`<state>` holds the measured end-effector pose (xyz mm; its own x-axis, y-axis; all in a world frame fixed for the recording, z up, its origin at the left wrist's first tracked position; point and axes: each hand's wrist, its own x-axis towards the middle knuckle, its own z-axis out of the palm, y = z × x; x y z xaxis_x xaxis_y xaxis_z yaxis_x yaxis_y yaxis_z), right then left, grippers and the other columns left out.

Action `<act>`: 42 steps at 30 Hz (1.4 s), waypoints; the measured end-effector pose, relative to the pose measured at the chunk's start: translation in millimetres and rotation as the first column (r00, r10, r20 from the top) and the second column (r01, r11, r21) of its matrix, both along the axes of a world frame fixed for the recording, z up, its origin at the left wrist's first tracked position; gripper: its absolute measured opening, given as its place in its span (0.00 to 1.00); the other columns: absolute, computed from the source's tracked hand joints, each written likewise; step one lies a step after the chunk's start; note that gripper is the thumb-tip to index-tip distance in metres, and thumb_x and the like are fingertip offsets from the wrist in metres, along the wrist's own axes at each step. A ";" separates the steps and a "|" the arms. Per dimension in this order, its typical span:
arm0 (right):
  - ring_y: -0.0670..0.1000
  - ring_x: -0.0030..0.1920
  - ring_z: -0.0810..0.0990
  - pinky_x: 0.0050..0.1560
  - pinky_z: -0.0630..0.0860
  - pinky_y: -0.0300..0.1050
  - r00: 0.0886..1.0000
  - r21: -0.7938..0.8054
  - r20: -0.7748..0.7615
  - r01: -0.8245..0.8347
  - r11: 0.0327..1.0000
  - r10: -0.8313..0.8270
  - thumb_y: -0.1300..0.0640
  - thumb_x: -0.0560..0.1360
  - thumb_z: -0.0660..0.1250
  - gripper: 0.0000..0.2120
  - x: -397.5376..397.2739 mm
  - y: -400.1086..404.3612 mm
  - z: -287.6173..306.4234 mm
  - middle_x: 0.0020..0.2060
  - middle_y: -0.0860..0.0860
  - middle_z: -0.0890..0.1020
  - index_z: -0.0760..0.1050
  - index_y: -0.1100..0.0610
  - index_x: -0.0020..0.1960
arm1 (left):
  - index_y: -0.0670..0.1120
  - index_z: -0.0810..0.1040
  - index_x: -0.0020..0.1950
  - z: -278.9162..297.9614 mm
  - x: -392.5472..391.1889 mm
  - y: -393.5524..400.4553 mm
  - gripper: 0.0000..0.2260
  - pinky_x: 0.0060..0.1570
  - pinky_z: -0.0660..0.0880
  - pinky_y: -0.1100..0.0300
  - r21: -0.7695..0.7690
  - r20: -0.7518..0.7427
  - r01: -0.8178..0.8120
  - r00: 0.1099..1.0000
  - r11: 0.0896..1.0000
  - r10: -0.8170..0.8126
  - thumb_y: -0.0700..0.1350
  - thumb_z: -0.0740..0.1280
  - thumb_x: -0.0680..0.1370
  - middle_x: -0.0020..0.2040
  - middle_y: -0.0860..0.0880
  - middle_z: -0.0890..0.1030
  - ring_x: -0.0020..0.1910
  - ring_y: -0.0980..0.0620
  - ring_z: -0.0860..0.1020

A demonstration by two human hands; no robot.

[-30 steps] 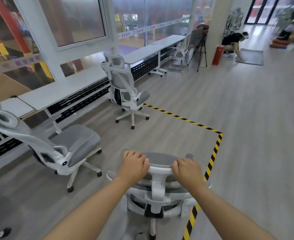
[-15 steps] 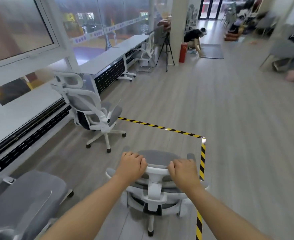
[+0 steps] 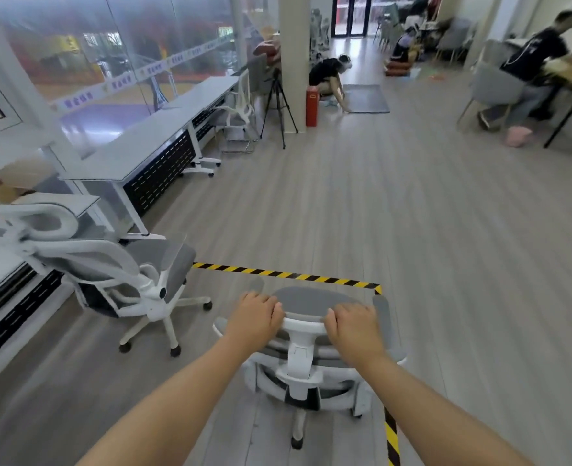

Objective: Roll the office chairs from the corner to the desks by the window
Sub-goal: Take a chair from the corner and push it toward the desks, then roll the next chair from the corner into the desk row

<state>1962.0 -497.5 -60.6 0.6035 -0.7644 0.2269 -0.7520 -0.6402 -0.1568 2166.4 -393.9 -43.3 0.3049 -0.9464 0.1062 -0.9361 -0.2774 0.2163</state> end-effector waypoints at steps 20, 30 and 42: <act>0.53 0.68 0.65 0.77 0.49 0.55 0.984 0.190 -0.126 0.152 0.970 -0.129 0.44 0.81 0.37 0.27 51.2 -141.0 20.1 0.61 0.49 0.73 0.71 0.50 0.63 | 0.47 0.70 0.65 0.0 64.5 -178.6 0.18 0.61 0.66 0.47 0.186 0.009 0.146 0.989 0.972 -0.150 0.47 0.46 0.82 0.58 0.46 0.76 0.53 0.44 0.70; 0.54 0.68 0.69 0.70 0.64 0.51 0.988 0.282 -0.037 0.152 0.947 -0.147 0.45 0.83 0.49 0.18 7.3 -131.2 32.5 0.64 0.49 0.71 0.68 0.49 0.67 | 0.49 0.73 0.60 40.2 26.9 -172.9 0.17 0.56 0.70 0.48 0.241 0.053 0.266 0.957 0.933 -0.286 0.54 0.48 0.83 0.56 0.47 0.78 0.54 0.43 0.74; 0.58 0.55 0.78 0.49 0.69 0.49 0.765 0.291 -0.208 0.644 0.708 -0.610 0.45 0.83 0.50 0.19 -161.0 -58.7 60.0 0.56 0.53 0.79 0.75 0.54 0.58 | 0.46 0.72 0.62 47.5 -146.8 -199.9 0.17 0.59 0.70 0.47 0.198 0.121 0.606 0.765 0.770 -0.633 0.53 0.52 0.81 0.60 0.45 0.77 0.58 0.42 0.74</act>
<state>1801.0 -556.2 -0.5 -0.0373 -0.9900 -0.1363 -0.9824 0.0612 -0.1763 2019.5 -593.8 4.2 -0.3638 -0.9303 -0.0475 -0.9312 0.3620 0.0421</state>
